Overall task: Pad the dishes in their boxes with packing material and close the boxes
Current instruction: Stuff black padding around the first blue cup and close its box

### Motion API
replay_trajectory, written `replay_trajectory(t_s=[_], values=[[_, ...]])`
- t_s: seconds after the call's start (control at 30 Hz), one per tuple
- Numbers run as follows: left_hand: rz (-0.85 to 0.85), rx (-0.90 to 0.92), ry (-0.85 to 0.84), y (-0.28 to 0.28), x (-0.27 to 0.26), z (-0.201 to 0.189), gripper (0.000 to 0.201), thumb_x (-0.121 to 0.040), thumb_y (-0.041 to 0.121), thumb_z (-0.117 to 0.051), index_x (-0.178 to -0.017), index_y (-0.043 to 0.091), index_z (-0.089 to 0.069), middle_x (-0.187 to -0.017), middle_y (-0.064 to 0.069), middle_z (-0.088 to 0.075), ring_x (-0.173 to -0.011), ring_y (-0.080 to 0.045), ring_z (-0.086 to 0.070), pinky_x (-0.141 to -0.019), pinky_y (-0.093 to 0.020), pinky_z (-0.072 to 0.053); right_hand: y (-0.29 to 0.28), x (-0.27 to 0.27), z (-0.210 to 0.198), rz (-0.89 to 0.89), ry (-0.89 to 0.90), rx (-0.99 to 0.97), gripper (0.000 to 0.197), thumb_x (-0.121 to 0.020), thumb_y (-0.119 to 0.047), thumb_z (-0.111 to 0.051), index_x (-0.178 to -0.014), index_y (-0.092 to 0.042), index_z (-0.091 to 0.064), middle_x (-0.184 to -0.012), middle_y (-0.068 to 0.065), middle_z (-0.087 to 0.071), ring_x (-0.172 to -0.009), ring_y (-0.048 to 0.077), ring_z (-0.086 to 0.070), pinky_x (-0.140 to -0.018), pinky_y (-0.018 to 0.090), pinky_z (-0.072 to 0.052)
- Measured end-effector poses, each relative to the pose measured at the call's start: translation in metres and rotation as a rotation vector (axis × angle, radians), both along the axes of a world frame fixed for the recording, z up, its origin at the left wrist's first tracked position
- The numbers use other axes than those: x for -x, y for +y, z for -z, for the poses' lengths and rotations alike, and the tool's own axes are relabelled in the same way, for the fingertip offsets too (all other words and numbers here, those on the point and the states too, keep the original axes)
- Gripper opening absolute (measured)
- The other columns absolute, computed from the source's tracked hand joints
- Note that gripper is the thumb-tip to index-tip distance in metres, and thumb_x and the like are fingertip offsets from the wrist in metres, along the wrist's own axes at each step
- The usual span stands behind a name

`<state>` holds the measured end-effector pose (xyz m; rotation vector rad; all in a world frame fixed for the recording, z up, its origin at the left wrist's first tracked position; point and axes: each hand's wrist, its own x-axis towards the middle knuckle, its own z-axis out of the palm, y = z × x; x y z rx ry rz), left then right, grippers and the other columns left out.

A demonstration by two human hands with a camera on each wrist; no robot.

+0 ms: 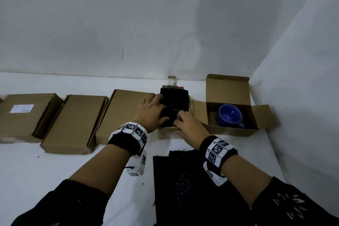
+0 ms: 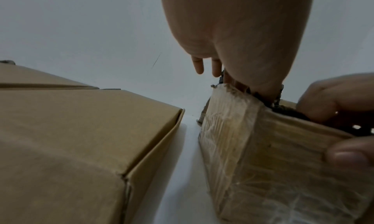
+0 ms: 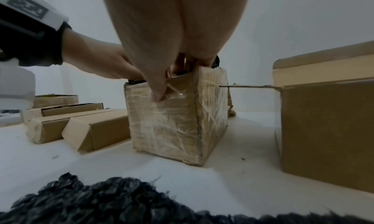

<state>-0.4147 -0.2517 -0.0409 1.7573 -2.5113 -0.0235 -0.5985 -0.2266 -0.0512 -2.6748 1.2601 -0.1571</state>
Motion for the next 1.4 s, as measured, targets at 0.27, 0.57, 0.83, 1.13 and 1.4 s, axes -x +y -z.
replay_trajectory(t_s=[0.27, 0.57, 0.83, 1.13, 1.4], values=[[-0.009, -0.065, -0.080, 0.004, -0.005, 0.009, 0.075, -0.081, 0.068, -0.017, -0.130, 0.019, -0.046, -0.142, 0.001, -0.039, -0.131, -0.027, -0.030, -0.107, -0.043, -0.018, -0.001, 0.000, 0.010, -0.047, -0.001, -0.034, 0.021, -0.085, -0.004, -0.059, -0.106, -0.007, -0.059, -0.106, 0.012, -0.055, -0.095, 0.030, -0.052, -0.079, 0.036, -0.041], [-0.023, -0.124, -0.171, 0.003, -0.002, 0.008, 0.067, -0.086, 0.060, -0.046, -0.136, 0.016, -0.041, -0.151, -0.002, -0.024, -0.138, -0.030, -0.019, -0.113, -0.045, -0.011, -0.043, -0.007, -0.016, 0.205, 0.117, -0.053, 0.068, -0.094, -0.061, -0.025, -0.144, -0.016, -0.028, -0.148, 0.007, -0.028, -0.136, 0.024, -0.027, -0.110, 0.041, -0.023], [0.036, -0.093, -0.245, -0.001, -0.003, 0.003, 0.066, -0.085, 0.063, -0.043, -0.132, 0.017, -0.043, -0.154, -0.002, -0.019, -0.140, -0.032, -0.014, -0.114, -0.050, -0.007, -0.062, -0.010, -0.017, 0.179, 0.234, -0.241, 0.054, -0.097, -0.049, -0.031, -0.141, -0.018, -0.033, -0.141, 0.006, -0.041, -0.129, 0.024, -0.036, -0.102, 0.043, -0.022], [0.038, -0.135, -0.343, -0.008, 0.007, -0.011, 0.069, -0.083, 0.064, -0.048, -0.134, 0.019, -0.038, -0.152, -0.007, -0.019, -0.141, -0.037, -0.006, -0.114, -0.053, -0.006, -0.057, 0.011, -0.024, 0.113, 0.305, -0.141, 0.078, -0.077, -0.047, -0.068, -0.141, -0.023, -0.030, -0.143, 0.001, -0.038, -0.137, 0.020, -0.024, -0.107, 0.045, -0.016], [0.011, -0.151, -0.319, -0.008, 0.009, -0.009, 0.068, -0.081, 0.063, -0.051, -0.132, 0.020, -0.040, -0.145, -0.004, -0.032, -0.136, -0.035, -0.019, -0.112, -0.051, -0.012, -0.047, 0.005, -0.021, 0.124, 0.340, -0.060, 0.071, -0.081, -0.041, -0.066, -0.141, -0.019, -0.035, -0.143, 0.005, -0.036, -0.136, 0.024, -0.026, -0.106, 0.043, -0.022]])
